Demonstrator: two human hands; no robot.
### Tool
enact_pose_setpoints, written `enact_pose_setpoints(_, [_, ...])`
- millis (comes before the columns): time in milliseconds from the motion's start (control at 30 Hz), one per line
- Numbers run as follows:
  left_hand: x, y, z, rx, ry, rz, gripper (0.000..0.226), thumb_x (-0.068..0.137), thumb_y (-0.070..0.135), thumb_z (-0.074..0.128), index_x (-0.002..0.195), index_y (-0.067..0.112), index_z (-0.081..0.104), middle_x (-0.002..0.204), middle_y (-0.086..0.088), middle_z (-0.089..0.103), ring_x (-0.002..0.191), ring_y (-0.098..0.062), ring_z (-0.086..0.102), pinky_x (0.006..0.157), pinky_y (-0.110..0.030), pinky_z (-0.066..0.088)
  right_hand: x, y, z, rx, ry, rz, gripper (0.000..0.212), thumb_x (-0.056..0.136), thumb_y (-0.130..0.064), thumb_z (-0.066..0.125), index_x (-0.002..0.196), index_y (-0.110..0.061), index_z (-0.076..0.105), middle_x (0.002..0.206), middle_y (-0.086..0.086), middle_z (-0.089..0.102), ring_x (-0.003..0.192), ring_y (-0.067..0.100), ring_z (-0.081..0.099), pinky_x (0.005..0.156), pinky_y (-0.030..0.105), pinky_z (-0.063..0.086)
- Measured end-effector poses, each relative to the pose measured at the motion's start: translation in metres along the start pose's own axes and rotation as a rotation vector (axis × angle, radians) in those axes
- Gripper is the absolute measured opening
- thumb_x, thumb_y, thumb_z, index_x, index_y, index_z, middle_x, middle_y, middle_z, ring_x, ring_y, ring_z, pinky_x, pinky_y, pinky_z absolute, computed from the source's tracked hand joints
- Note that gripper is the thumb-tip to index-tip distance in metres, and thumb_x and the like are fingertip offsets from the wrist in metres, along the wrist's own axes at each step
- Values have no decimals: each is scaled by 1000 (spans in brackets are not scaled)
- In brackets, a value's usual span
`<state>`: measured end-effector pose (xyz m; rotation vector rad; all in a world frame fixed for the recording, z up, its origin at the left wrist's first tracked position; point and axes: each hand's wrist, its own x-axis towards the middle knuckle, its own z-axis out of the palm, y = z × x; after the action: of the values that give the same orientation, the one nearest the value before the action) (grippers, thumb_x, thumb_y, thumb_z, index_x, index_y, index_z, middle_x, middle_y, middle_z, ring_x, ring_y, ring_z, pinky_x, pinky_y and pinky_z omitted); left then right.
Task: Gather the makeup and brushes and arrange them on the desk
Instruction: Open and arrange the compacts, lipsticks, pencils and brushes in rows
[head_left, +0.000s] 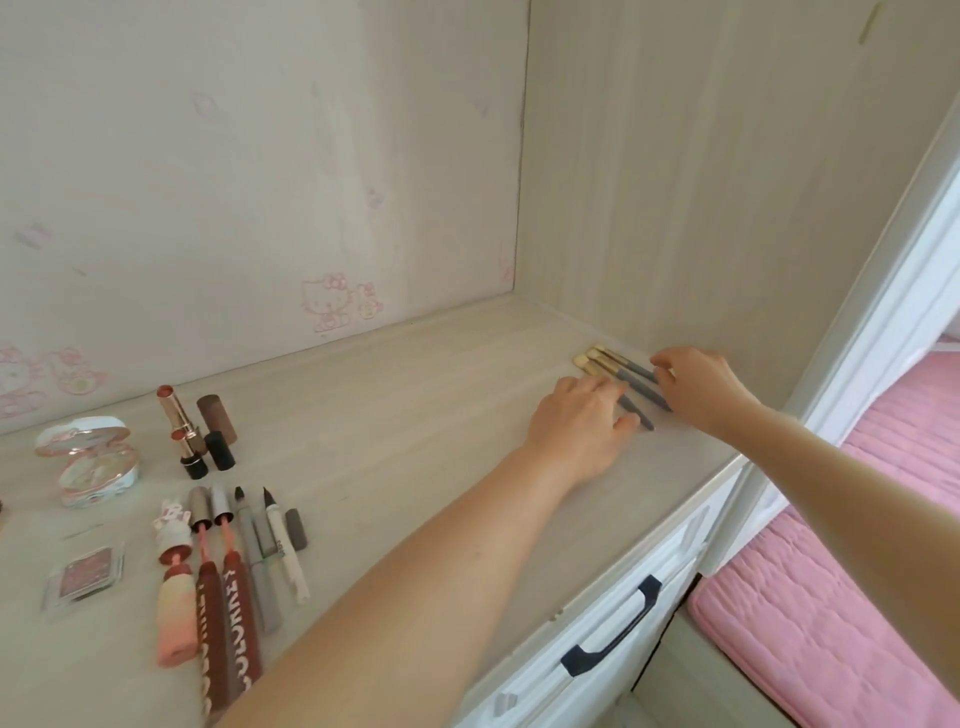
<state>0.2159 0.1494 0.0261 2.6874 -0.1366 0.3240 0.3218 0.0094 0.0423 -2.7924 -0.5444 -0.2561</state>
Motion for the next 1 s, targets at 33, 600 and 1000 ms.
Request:
enact_pose_setpoints(33, [6, 1, 4, 25, -20, 9, 50, 97, 39, 44, 141, 18, 43, 148, -7, 38, 133, -31, 32, 110, -39, 29, 7, 2, 3, -8, -9, 23, 29, 96, -11, 38, 106, -2, 64, 107, 20, 65, 96, 38, 58, 84, 40, 48])
enact_pose_setpoints(600, [24, -6, 8, 197, 17, 65, 42, 95, 49, 43, 120, 22, 64, 141, -1, 46, 126, -25, 41, 101, -38, 35, 15, 3, 13, 2, -27, 41, 22, 92, -10, 51, 102, -6, 71, 102, 19, 65, 91, 36, 60, 77, 35, 49])
enact_pose_setpoints(1000, [17, -20, -7, 33, 206, -130, 28, 86, -8, 42, 99, 4, 63, 103, -16, 62, 97, -34, 57, 82, -42, 48, 9, -16, -8, 255, -338, 385, 22, 79, -12, 70, 68, -1, 54, 56, 11, 53, 49, 22, 49, 46, 23, 40])
